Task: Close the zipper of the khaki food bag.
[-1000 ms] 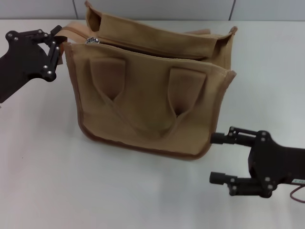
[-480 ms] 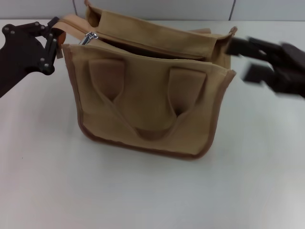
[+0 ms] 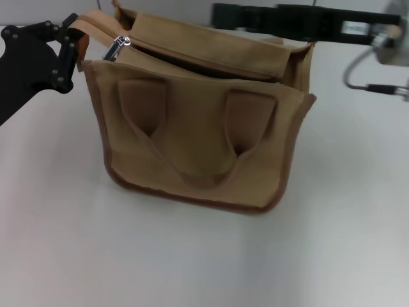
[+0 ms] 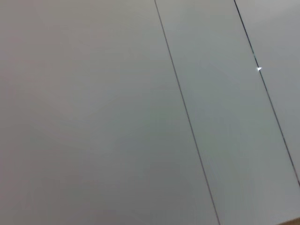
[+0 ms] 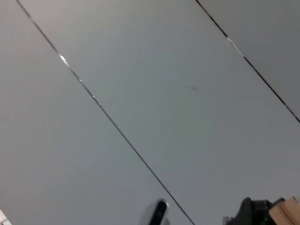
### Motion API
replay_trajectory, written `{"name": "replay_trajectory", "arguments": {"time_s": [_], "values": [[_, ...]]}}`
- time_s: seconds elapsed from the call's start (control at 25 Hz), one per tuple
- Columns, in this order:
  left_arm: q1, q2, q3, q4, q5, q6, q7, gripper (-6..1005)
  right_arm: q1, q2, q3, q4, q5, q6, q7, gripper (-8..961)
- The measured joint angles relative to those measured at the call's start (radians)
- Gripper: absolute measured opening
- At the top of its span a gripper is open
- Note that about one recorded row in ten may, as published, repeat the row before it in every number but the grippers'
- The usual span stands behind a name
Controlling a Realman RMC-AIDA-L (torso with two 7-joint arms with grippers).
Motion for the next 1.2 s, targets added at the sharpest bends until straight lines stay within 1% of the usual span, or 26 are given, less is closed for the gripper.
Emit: {"name": "replay_trajectory", "arguments": {"time_s": [0.08,0.12,0.16,0.2,0.28,0.32,0.36,0.48,0.52,0.6,0.84,1.2], "values": [[-0.002,0.000,0.000,0.000,0.000,0.008,-0.010,21,0.019,0.006,-0.036,-0.005,0.000,0.043,0.026,776],[-0.003,0.000,0.000,0.002,0.000,0.014,-0.018,21,0.034,0.010,-0.073,-0.012,-0.001,0.082,0.055,775],[-0.003,0.000,0.000,0.002,0.000,0.014,-0.018,21,0.034,0.010,-0.073,-0.012,-0.001,0.082,0.055,775],[-0.005,0.000,0.001,0.006,0.000,0.016,-0.028,22,0.047,0.014,-0.106,-0.025,-0.001,0.113,0.094,775],[-0.005,0.000,0.000,0.006,0.000,0.016,-0.030,23,0.052,0.016,-0.120,-0.032,-0.001,0.125,0.109,775],[-0.009,0.000,0.000,0.005,0.000,0.016,-0.031,23,0.061,0.021,-0.153,-0.049,-0.002,0.153,0.146,775],[-0.009,0.000,0.000,0.005,0.000,0.016,-0.031,23,0.061,0.021,-0.153,-0.049,-0.002,0.153,0.146,775],[-0.015,0.000,-0.001,0.002,0.000,0.017,-0.035,24,0.073,0.029,-0.204,-0.070,-0.002,0.200,0.192,775],[-0.017,0.000,-0.001,0.002,0.000,0.017,-0.041,25,0.084,0.035,-0.242,-0.074,-0.002,0.238,0.222,775],[-0.020,0.000,-0.001,0.002,0.000,0.017,-0.044,25,0.095,0.041,-0.267,-0.075,-0.002,0.265,0.241,775],[-0.026,-0.002,-0.003,0.000,-0.010,0.035,-0.049,28,0.122,0.045,-0.301,-0.075,-0.002,0.320,0.308,775],[-0.026,-0.005,0.002,0.000,-0.040,0.043,-0.076,31,0.148,0.045,-0.304,-0.076,-0.002,0.353,0.411,776]]}}
